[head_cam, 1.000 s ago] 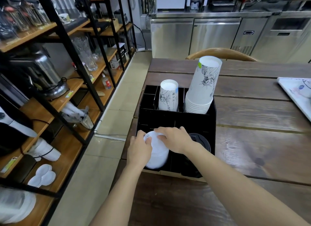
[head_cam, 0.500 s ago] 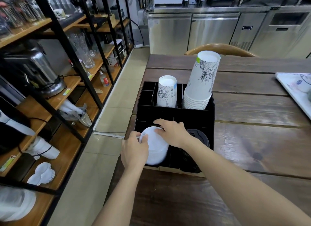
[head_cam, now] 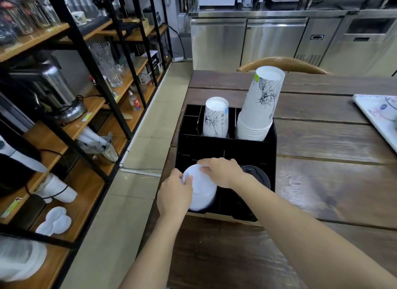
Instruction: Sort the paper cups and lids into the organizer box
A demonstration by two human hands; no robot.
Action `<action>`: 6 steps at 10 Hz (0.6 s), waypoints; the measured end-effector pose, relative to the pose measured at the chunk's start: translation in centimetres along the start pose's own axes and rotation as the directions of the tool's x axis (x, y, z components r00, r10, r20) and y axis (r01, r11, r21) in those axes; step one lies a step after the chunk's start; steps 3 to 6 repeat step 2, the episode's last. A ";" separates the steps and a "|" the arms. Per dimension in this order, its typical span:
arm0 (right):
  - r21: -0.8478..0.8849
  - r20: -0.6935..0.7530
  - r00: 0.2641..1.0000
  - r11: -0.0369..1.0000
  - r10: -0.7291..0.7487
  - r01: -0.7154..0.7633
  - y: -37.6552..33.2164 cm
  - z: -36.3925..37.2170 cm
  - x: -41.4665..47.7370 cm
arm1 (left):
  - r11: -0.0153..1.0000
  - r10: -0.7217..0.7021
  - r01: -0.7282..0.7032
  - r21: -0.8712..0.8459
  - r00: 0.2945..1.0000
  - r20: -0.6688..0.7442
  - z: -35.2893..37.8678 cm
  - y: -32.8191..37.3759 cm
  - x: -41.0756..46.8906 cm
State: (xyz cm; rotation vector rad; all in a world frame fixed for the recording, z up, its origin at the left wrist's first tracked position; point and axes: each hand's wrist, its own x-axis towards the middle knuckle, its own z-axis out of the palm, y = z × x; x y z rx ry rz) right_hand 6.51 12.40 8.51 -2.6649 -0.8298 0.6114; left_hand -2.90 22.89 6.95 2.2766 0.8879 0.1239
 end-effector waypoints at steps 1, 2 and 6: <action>-0.052 -0.008 1.000 0.999 0.001 -0.001 -0.3 0.1 -0.5 | 0.998 0.036 -0.034 0.051 0.999 -0.032 0.0 0.1 -0.3; -0.095 -0.090 0.995 0.995 -0.035 0.026 -0.2 -0.3 -0.5 | 0.997 0.064 -0.061 0.053 0.996 -0.067 0.1 -0.3 -0.1; -0.095 -0.090 0.995 0.995 -0.035 0.026 -0.2 -0.3 -0.5 | 0.997 0.064 -0.061 0.053 0.996 -0.067 0.1 -0.3 -0.1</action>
